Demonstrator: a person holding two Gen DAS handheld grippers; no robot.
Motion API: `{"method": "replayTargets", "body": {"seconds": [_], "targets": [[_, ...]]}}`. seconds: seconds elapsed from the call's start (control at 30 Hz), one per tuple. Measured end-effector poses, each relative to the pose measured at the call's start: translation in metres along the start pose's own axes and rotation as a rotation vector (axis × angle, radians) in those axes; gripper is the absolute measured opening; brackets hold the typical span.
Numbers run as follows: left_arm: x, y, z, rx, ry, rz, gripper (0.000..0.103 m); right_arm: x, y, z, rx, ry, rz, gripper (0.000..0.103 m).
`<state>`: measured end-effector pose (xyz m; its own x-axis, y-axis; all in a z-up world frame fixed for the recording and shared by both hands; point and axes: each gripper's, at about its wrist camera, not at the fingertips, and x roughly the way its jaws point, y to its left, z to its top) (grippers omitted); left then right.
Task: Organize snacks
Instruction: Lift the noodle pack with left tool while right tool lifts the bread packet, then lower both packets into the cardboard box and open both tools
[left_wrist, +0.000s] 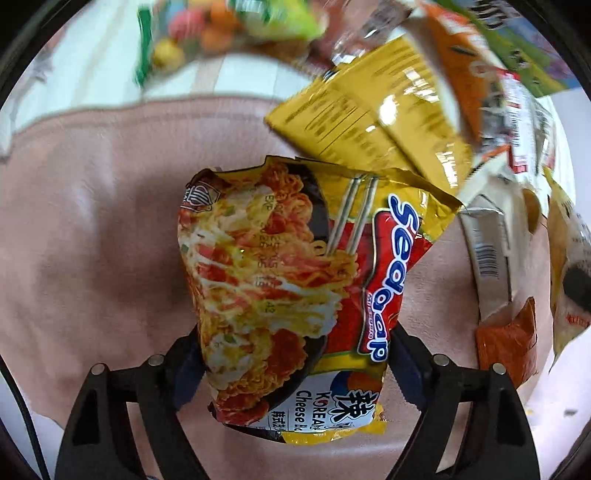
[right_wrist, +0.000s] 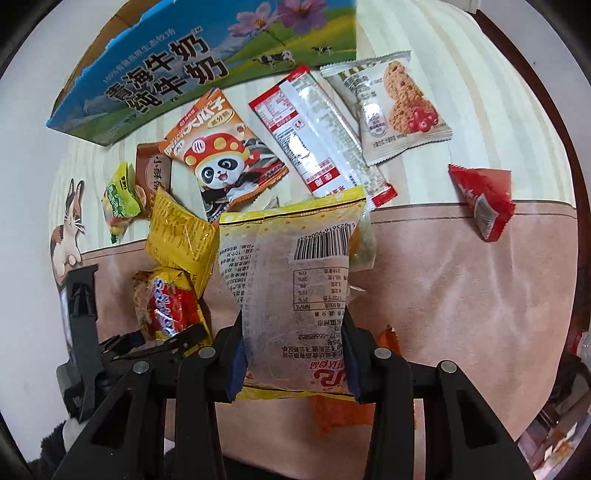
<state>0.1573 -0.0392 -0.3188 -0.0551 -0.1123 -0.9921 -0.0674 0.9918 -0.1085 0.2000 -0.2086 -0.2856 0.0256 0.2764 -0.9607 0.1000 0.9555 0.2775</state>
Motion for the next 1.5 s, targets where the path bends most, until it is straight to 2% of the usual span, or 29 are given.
{"method": "replayTargets", "body": {"seconds": [0.1, 0.2, 0.37, 0.53, 0.63, 0.73, 0.8, 0.9, 1.0, 1.23, 1.3, 1.37, 1.5], "targets": [[-0.026, -0.006, -0.017, -0.011, -0.042, -0.010, 0.085, -0.013, -0.004, 0.000, 0.006, -0.014, 0.022, 0.045], [-0.062, -0.005, -0.021, -0.031, -0.081, -0.067, 0.085, -0.033, -0.001, 0.001, 0.008, -0.035, 0.070, 0.045], [-0.148, -0.008, -0.002, -0.023, -0.207, -0.142, 0.085, -0.083, 0.013, 0.017, -0.003, -0.118, 0.183, 0.045], [-0.222, -0.031, 0.049, 0.006, -0.330, -0.235, 0.085, -0.140, 0.022, 0.060, -0.022, -0.249, 0.261, 0.045], [-0.255, -0.039, 0.087, 0.021, -0.378, -0.282, 0.085, -0.162, 0.026, 0.096, -0.032, -0.320, 0.256, 0.045], [-0.274, -0.048, 0.138, 0.033, -0.414, -0.253, 0.085, -0.171, 0.028, 0.135, -0.051, -0.387, 0.214, 0.045], [-0.272, -0.058, 0.171, 0.040, -0.411, -0.238, 0.085, -0.169, 0.029, 0.160, -0.055, -0.400, 0.196, 0.045], [-0.253, -0.068, 0.204, 0.056, -0.387, -0.227, 0.085, -0.158, 0.033, 0.198, -0.059, -0.399, 0.171, 0.045], [-0.263, -0.078, 0.242, 0.078, -0.349, -0.181, 0.085, -0.136, 0.038, 0.235, -0.061, -0.371, 0.154, 0.045], [-0.211, -0.087, 0.313, 0.088, -0.247, -0.104, 0.085, -0.081, 0.038, 0.306, -0.033, -0.291, 0.127, 0.045], [-0.198, -0.089, 0.328, 0.098, -0.231, -0.075, 0.085, -0.067, 0.037, 0.321, -0.028, -0.268, 0.133, 0.045], [-0.196, -0.095, 0.327, 0.110, -0.208, -0.054, 0.085, -0.056, 0.036, 0.333, -0.030, -0.258, 0.133, 0.045], [-0.174, -0.094, 0.343, 0.116, -0.153, -0.042, 0.085, -0.037, 0.041, 0.351, -0.052, -0.238, 0.131, 0.047]]}}
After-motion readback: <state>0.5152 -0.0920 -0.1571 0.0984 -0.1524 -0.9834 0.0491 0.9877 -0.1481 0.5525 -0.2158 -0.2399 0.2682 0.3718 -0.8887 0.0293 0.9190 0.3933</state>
